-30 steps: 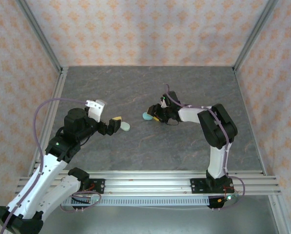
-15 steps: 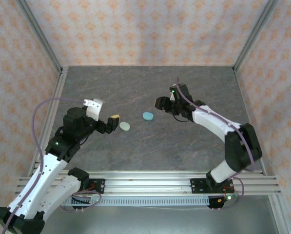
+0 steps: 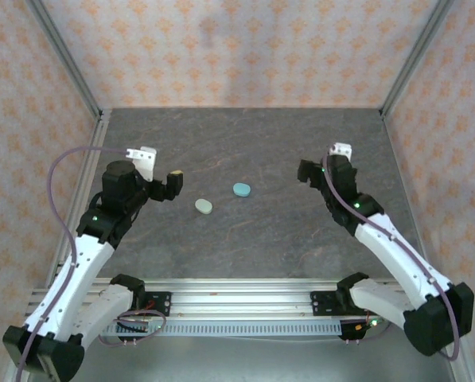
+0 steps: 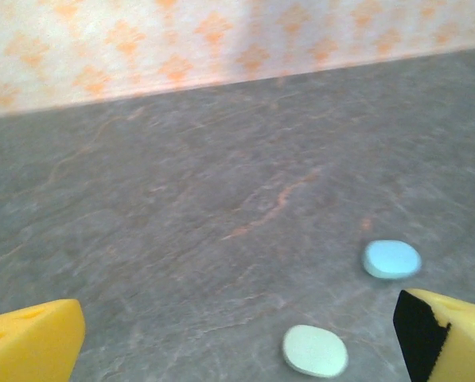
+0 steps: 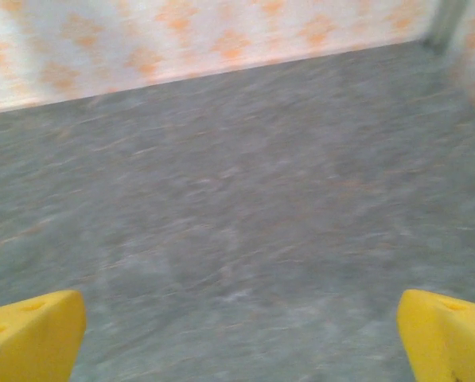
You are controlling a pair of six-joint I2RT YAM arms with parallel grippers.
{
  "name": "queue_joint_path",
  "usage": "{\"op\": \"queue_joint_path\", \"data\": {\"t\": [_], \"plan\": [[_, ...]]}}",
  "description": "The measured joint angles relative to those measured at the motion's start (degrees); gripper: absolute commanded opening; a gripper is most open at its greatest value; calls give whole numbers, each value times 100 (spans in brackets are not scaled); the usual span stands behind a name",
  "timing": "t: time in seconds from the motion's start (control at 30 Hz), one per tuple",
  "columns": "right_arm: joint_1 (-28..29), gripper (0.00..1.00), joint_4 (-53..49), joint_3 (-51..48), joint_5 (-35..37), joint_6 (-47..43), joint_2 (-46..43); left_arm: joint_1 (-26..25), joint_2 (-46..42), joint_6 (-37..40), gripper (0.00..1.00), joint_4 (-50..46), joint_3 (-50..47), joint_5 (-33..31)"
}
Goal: Insert wireless bluetooth earbuds into charging case
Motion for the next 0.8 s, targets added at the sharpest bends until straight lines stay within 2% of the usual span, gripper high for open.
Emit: {"op": "queue_joint_path", "data": {"t": [0.1,0.2,0.37,0.47,0.57,0.8], "plan": [[-289,99,293,-634,533,-24,-378,323,74,-433,100,487,-684,-267],[-612,99,820,-1366,896,-20,-654,431,79,-837,100,835,-1458,-625],[-730,99,2350,-2717,1067,-437,-737,431,-90,-1038,100,1578,-2341,-1408],[-796,99,3180,-3213,1034,-754,-417,431,-472,-1029,100,2063,-2778,-1976],[-973,99,3727,-3257,935,-907,11,431,-579,-925,100,2520,-3010,-2312],[-1408,99,5449,-3254,529,-975,1226,431,420,-782,100,3917,-3464,-2629]]}}
